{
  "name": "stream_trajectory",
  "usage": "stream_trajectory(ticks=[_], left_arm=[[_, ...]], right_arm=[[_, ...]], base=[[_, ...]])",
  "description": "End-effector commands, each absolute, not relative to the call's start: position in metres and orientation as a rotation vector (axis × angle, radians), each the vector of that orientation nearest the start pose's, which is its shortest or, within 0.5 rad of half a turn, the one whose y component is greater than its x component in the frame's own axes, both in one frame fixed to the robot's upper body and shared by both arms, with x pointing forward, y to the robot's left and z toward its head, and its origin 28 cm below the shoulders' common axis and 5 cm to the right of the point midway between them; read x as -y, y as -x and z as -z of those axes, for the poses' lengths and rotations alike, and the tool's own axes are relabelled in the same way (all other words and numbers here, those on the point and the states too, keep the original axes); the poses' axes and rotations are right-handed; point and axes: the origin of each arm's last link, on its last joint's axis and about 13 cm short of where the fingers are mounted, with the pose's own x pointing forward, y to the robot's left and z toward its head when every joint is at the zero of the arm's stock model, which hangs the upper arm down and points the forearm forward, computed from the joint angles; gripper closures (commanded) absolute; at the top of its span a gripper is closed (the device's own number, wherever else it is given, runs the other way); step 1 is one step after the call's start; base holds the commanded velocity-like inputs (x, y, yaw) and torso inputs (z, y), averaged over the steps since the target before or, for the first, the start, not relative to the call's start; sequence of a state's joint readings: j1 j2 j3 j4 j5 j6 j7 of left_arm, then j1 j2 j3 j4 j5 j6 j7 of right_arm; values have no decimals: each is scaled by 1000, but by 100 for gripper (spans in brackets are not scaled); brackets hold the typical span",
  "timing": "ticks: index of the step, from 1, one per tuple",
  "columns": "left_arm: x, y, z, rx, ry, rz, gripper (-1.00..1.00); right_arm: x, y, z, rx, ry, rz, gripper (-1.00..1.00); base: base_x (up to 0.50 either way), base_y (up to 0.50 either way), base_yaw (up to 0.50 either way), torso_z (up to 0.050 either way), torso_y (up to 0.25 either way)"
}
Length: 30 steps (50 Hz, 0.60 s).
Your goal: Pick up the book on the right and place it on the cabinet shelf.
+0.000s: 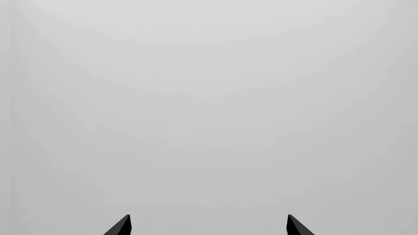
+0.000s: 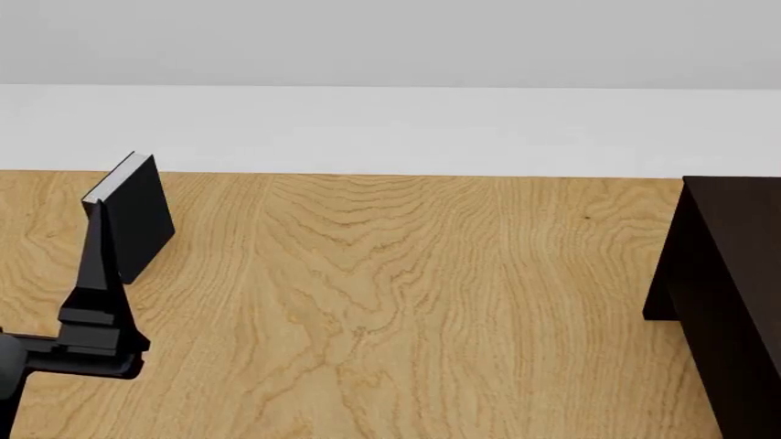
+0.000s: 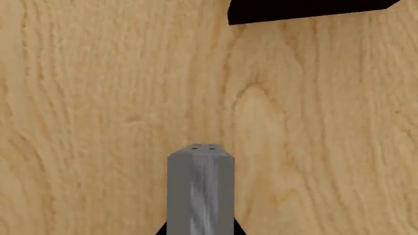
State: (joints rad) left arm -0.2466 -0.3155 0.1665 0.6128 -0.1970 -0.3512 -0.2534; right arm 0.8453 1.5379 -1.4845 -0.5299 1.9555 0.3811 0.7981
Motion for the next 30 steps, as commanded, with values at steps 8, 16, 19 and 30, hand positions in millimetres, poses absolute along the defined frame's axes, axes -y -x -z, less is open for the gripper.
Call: stream_trajectory(ticks=[8, 16, 19, 30], left_arm=[[-218, -225, -166, 465, -89, 26, -100], [-220, -226, -166, 468, -84, 21, -100], [-220, -226, -167, 469, -81, 19, -100], [-221, -226, -167, 469, -76, 16, -100]], right_arm=[[183, -152, -196, -905, 179, 44, 100], [170, -172, -209, -857, 217, -8, 100], [167, -179, -213, -842, 219, -18, 100], [154, -207, -226, -793, 238, -60, 100]], base=[[0, 0, 0, 0, 0], [0, 0, 0, 0, 0], [0, 0, 0, 0, 0], [0, 0, 0, 0, 1]])
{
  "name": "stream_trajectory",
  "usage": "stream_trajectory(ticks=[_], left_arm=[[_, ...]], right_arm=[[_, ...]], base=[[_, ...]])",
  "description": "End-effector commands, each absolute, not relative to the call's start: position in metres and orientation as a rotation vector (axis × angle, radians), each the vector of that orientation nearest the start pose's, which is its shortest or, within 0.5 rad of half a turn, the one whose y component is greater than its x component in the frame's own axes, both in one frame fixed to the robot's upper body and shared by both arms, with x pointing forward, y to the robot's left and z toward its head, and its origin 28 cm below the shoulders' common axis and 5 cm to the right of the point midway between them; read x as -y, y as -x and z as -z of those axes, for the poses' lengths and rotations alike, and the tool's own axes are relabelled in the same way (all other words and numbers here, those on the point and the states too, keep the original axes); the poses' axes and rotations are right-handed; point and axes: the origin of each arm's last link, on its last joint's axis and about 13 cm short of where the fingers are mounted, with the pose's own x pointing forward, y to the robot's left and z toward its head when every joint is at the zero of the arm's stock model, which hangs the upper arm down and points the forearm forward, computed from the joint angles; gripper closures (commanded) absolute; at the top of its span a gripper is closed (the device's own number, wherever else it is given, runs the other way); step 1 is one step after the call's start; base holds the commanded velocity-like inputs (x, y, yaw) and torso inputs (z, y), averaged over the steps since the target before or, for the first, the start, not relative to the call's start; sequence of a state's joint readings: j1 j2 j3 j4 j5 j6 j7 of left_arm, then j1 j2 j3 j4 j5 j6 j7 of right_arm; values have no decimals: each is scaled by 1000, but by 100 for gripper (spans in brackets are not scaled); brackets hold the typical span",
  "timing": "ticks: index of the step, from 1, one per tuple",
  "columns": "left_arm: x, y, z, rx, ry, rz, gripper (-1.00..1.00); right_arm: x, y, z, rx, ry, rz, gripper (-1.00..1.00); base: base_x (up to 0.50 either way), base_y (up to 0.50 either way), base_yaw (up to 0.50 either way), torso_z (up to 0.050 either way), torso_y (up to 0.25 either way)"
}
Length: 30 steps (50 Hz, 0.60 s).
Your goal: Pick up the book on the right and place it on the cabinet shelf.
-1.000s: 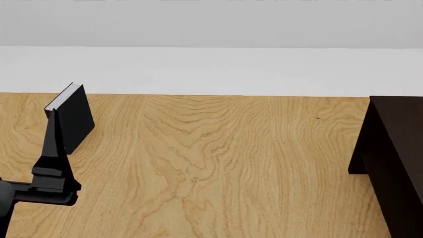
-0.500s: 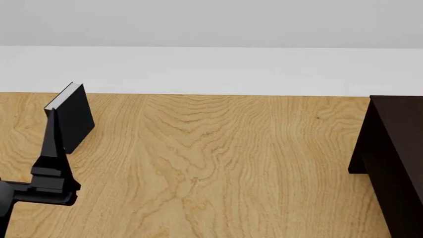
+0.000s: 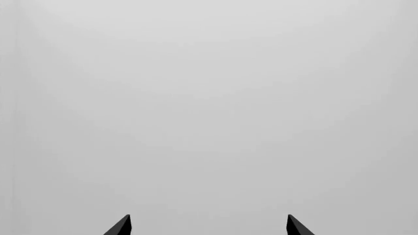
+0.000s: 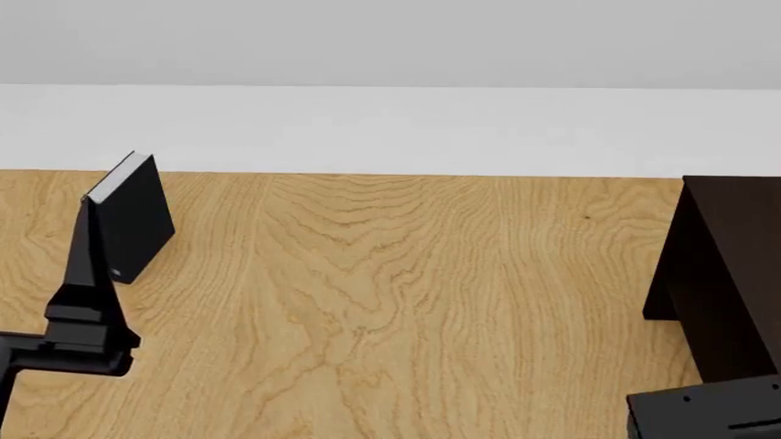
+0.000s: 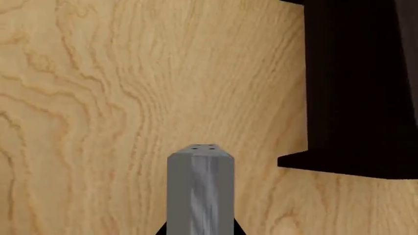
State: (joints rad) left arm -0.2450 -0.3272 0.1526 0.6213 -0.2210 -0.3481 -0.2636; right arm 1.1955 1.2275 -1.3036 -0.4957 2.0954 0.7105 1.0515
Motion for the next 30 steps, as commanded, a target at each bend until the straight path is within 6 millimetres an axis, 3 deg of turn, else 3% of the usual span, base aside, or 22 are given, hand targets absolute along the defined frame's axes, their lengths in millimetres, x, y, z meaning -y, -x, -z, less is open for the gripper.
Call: stream_trajectory(ticks=[1, 30], left_arm=[[-221, -226, -167, 468, -74, 16, -100], [-223, -228, -167, 459, -64, 13, -100]], right_arm=[[153, -211, -226, -790, 240, -64, 100], [119, -285, -230, -699, 236, -113, 100]], base=[[0, 0, 0, 0, 0], [0, 0, 0, 0, 1]])
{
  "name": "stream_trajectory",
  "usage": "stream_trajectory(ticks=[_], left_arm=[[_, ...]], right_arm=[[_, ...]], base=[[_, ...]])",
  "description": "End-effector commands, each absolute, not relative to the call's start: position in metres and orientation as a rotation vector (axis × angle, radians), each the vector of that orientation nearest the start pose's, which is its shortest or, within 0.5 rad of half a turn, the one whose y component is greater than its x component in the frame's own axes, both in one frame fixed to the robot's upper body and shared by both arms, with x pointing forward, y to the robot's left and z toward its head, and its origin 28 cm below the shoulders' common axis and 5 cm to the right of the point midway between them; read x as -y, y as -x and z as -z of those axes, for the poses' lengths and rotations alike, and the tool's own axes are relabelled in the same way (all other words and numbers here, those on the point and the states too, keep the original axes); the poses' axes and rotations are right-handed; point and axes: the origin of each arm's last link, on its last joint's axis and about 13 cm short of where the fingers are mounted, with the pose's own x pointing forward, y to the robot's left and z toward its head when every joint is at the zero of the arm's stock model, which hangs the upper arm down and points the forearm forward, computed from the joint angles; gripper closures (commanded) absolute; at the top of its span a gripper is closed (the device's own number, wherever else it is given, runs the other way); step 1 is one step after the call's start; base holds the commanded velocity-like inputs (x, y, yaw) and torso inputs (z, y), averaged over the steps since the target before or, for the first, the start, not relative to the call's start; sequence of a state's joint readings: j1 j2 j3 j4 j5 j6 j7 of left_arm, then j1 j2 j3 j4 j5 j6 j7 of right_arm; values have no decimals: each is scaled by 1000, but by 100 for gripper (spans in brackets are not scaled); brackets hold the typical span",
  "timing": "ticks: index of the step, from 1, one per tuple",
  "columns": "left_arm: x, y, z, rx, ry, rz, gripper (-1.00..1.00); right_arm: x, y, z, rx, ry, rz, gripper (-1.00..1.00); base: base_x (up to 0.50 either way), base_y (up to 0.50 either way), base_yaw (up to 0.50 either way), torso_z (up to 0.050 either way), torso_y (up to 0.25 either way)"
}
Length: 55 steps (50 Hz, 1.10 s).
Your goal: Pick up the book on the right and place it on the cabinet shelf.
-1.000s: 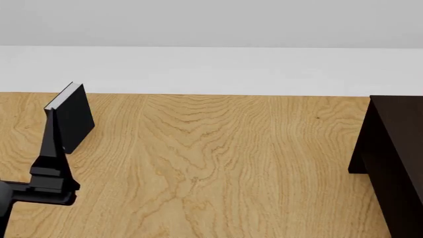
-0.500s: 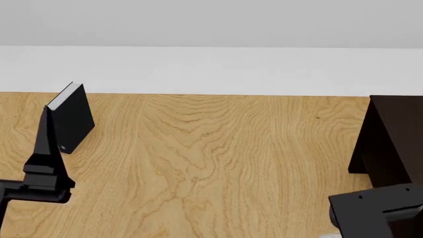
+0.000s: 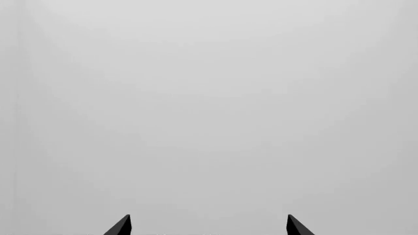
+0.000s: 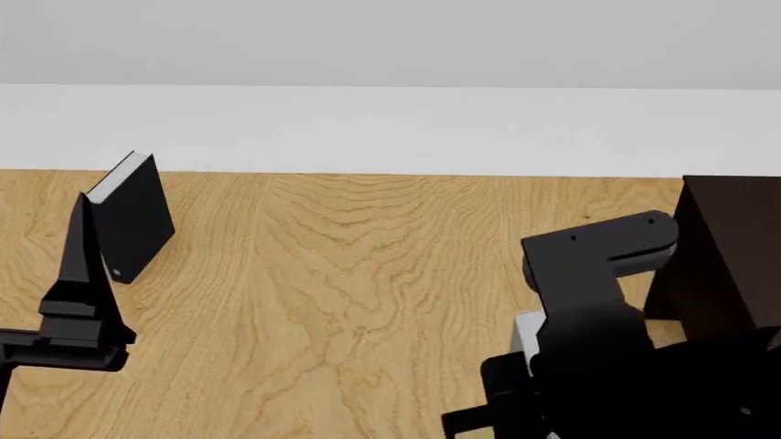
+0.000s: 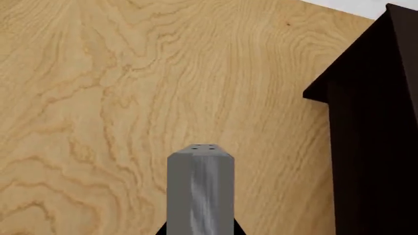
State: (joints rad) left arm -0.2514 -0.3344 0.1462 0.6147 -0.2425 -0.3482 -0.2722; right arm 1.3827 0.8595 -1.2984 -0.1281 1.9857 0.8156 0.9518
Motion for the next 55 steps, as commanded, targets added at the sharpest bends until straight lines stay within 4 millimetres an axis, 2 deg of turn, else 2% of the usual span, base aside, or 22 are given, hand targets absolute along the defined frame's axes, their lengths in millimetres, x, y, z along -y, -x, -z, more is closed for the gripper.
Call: stream_trajectory(ticks=[1, 9, 14, 19, 24, 31, 37, 44, 55], left_arm=[[-223, -227, -167, 460, -64, 12, -100], [-223, -229, -169, 467, -60, 16, -100], [-224, -232, -174, 468, -40, 18, -100], [-223, -240, -164, 445, -52, 32, -100], [-224, -241, -165, 442, -45, 34, -100], [-224, -244, -163, 432, -46, 31, -100], [-224, -244, -162, 430, -48, 33, -100], [-226, -245, -162, 428, -43, 27, -100], [-225, -246, -162, 428, -38, 30, -100]], right_arm=[[117, -287, -231, -693, 247, -108, 100], [100, -307, -239, -644, 332, -131, 100], [94, -317, -238, -620, 385, -143, 100], [87, -325, -234, -589, 489, -162, 100], [81, -337, -229, -571, 498, -168, 100], [72, -353, -221, -542, 460, -150, 100], [63, -361, -211, -509, 575, -66, 100], [49, -367, -199, -488, 668, -62, 100], [32, -370, -169, -445, 806, 34, 100]], base=[[0, 0, 0, 0, 10], [0, 0, 0, 0, 1], [0, 0, 0, 0, 0], [0, 0, 0, 0, 2], [0, 0, 0, 0, 0], [0, 0, 0, 0, 1], [0, 0, 0, 3, 2], [0, 0, 0, 0, 1], [0, 0, 0, 0, 1]])
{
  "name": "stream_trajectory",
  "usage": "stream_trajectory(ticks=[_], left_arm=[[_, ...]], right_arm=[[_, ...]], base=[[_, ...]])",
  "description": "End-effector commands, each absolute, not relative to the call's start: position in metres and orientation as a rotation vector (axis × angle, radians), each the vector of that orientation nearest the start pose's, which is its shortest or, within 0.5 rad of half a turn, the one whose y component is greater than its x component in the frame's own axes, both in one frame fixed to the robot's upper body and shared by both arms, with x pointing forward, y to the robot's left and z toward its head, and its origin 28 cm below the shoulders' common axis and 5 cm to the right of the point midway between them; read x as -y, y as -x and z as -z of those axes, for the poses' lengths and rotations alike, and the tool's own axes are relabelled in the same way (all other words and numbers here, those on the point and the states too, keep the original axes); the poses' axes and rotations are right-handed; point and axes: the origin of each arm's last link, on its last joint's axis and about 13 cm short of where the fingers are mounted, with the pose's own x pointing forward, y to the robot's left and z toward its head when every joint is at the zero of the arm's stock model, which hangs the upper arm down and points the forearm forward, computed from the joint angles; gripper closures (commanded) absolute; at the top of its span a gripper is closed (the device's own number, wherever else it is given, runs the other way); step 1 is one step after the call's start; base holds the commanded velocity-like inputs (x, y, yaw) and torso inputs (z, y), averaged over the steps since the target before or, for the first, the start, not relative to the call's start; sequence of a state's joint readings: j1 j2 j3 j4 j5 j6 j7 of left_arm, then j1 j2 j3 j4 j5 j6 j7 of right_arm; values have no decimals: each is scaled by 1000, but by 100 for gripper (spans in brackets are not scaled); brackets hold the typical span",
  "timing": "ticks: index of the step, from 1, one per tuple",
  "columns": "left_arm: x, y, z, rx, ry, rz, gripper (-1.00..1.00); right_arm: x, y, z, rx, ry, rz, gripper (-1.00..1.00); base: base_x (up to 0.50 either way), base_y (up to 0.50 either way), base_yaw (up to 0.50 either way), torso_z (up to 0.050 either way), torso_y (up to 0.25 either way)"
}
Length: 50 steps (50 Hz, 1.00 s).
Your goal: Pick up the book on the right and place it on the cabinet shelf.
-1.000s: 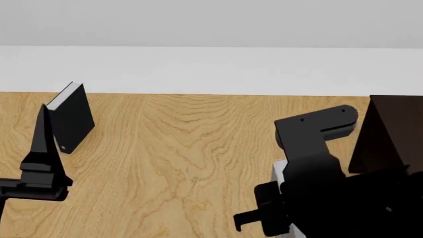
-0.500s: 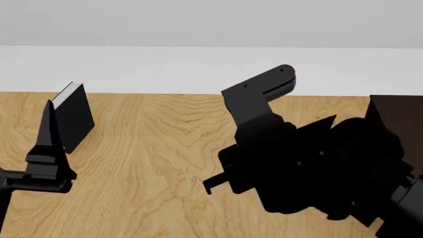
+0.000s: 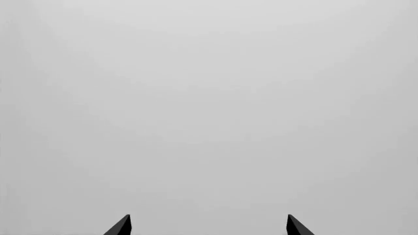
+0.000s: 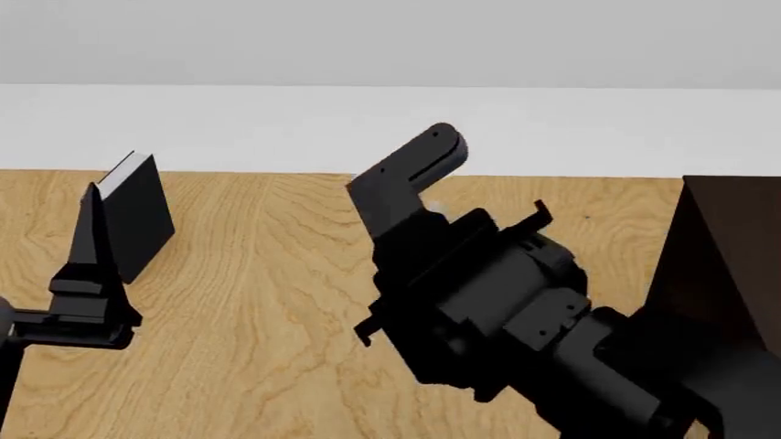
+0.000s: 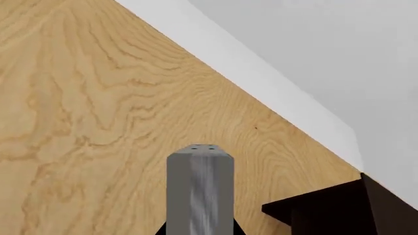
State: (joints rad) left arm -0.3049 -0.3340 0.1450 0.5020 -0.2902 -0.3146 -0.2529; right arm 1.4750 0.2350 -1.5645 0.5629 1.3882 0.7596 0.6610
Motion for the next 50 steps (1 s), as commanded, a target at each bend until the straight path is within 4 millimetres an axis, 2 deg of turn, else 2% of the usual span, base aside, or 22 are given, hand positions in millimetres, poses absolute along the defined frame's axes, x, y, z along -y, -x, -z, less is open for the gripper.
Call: stream_trajectory(ticks=[1, 14, 19, 35, 50], left_arm=[[-225, -246, -161, 427, -42, 33, -100], [-227, -247, -161, 425, -35, 25, -100], [-226, -247, -161, 422, -39, 29, -100], [-223, -247, -160, 419, -43, 38, -100], [-226, -248, -161, 419, -31, 27, -100]], right_arm=[[30, -369, -164, -430, 851, 61, 100], [17, -365, -123, -388, 969, 178, 100], [22, -362, -109, -393, 1028, 224, 100], [36, -353, -87, -364, 1226, 359, 100], [49, -350, -85, -338, 1424, 426, 100]], base=[[0, 0, 0, 0, 0], [0, 0, 0, 0, 2], [0, 0, 0, 0, 2], [0, 0, 0, 1, 1], [0, 0, 0, 0, 1]])
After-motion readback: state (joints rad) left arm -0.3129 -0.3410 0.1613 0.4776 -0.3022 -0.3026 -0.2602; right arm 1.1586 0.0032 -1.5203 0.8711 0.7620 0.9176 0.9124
